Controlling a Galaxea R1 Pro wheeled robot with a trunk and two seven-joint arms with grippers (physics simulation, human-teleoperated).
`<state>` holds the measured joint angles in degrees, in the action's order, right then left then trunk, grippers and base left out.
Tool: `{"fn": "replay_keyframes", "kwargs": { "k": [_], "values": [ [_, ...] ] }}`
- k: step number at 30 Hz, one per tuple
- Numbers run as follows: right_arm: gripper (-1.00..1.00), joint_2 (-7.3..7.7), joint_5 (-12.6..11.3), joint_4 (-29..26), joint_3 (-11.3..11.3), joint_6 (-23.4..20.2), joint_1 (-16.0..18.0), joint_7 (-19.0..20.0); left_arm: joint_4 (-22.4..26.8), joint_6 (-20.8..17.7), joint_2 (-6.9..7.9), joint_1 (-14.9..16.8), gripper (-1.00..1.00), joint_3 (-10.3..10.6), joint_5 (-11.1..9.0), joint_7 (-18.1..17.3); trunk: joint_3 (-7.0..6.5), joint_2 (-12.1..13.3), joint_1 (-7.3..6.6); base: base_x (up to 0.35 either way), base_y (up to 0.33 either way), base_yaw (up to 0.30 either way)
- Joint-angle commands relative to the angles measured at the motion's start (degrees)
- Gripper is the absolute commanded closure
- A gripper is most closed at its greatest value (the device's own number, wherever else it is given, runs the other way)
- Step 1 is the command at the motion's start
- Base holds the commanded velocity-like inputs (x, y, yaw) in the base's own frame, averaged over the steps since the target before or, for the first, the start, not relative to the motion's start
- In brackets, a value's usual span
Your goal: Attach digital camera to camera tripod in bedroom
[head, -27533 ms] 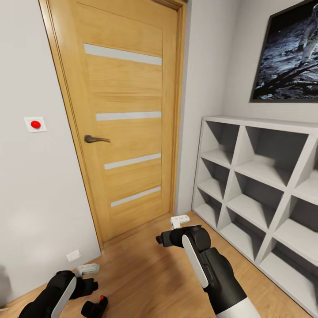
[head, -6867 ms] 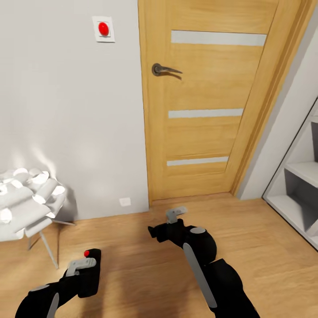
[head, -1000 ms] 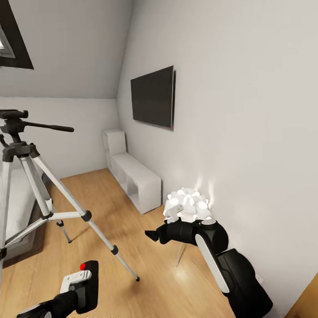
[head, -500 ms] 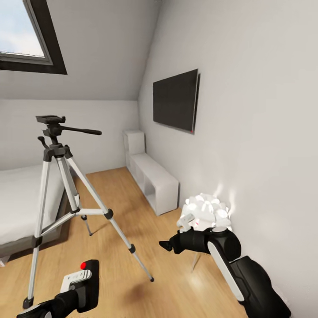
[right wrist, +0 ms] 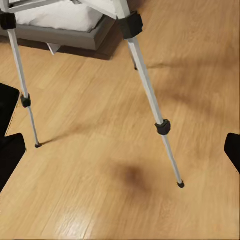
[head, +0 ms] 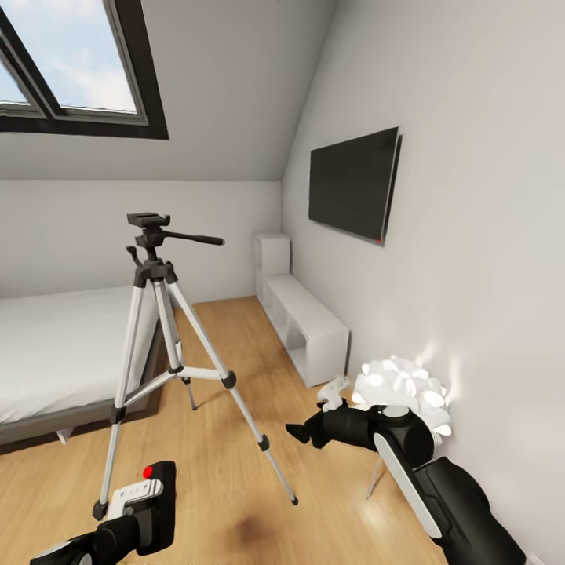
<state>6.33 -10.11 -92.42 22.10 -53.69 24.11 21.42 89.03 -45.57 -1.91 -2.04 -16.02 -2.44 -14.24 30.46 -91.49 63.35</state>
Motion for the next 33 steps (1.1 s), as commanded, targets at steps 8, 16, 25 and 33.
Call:
{"fn": "replay_keyframes", "kwargs": {
  "k": [8,16,25,33],
  "values": [
    [-1.00,-1.22,-0.2,0.0,3.4,1.3,0.4,1.0,0.0,-0.3,-0.02,0.0,1.00,-0.3,-0.1,0.0,-1.39,3.2,-1.76,0.000,0.000,0.285],
    [-1.00,-2.87,-0.1,0.0,5.9,1.1,2.2,1.5,0.0,-0.3,0.18,0.0,1.00,-0.3,0.1,0.0,-2.83,6.4,-3.52,0.000,0.000,0.285],
    [-1.00,-2.27,-0.1,0.0,4.8,1.3,4.6,2.5,0.5,-6.3,4.79,2.9,1.00,-0.4,-0.2,-1.1,-4.45,10.0,-5.50,0.000,0.000,0.285],
    [-1.00,-1.23,-0.2,0.0,1.5,1.0,5.6,8.3,-1.2,-10.2,10.25,7.8,1.00,-0.8,-0.3,-5.1,-5.88,13.2,-7.25,0.000,0.000,0.278]
  ]
}}
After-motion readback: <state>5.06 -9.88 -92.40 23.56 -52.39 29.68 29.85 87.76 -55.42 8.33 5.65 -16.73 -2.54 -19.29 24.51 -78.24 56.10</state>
